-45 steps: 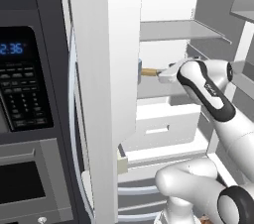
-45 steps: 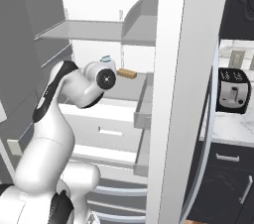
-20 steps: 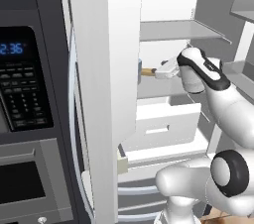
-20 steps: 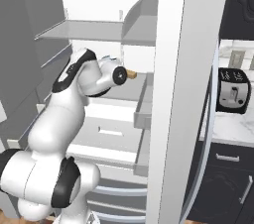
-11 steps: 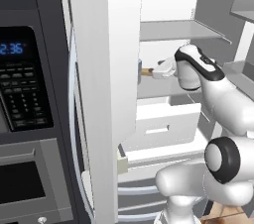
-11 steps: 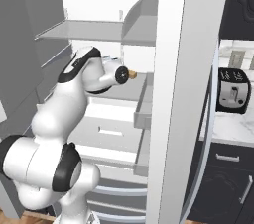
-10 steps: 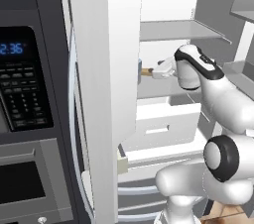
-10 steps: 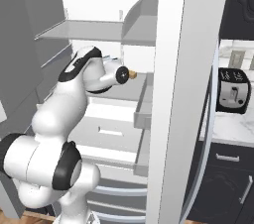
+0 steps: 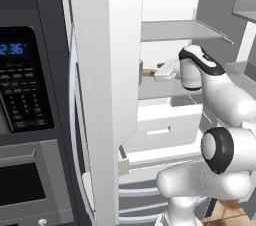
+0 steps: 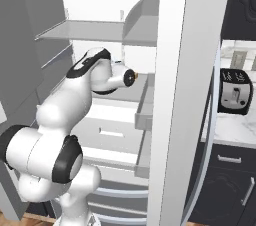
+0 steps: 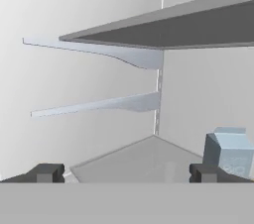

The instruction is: Take out the milk from the fridge and place it on the tray on the counter. Then take the sugar cube near the tray and place it in the tray.

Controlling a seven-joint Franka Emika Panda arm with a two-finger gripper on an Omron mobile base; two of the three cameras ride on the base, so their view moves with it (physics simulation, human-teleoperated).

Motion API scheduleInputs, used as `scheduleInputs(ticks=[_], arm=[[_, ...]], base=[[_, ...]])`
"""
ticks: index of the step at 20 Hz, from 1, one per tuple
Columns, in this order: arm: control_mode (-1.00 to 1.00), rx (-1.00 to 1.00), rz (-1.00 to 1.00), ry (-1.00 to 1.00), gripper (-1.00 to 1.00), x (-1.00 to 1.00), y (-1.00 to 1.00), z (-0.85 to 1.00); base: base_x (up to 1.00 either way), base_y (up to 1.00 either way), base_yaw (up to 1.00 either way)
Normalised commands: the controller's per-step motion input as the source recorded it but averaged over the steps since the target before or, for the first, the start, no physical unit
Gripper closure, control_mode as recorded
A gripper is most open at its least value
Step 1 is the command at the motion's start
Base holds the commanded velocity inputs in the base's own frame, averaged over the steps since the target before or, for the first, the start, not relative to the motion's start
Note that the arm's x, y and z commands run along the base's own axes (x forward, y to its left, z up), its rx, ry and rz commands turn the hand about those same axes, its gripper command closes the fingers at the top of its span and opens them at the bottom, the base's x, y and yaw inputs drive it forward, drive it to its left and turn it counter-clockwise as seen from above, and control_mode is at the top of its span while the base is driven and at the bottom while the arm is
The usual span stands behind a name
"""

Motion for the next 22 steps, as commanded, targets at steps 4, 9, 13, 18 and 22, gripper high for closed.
scheduleInputs(ticks=[4,9,13,18,22], arm=[[-1.0,0.04,0.06,0.0,-1.0,0.16,0.0,-0.06],[-1.0,0.05,0.05,0.0,-1.0,0.26,-0.03,0.0],[-1.0,0.02,0.04,0.0,-1.0,0.3,0.0,0.0],[-1.0,0.0,0.01,0.0,-1.0,0.28,0.0,-0.02],[-1.0,0.0,0.01,0.0,-1.0,0.07,0.0,-0.08]], base=[[0.0,0.0,0.0],[0.0,0.0,0.0],[0.0,0.0,0.0],[0.0,0.0,0.0],[0.0,0.0,0.0]])
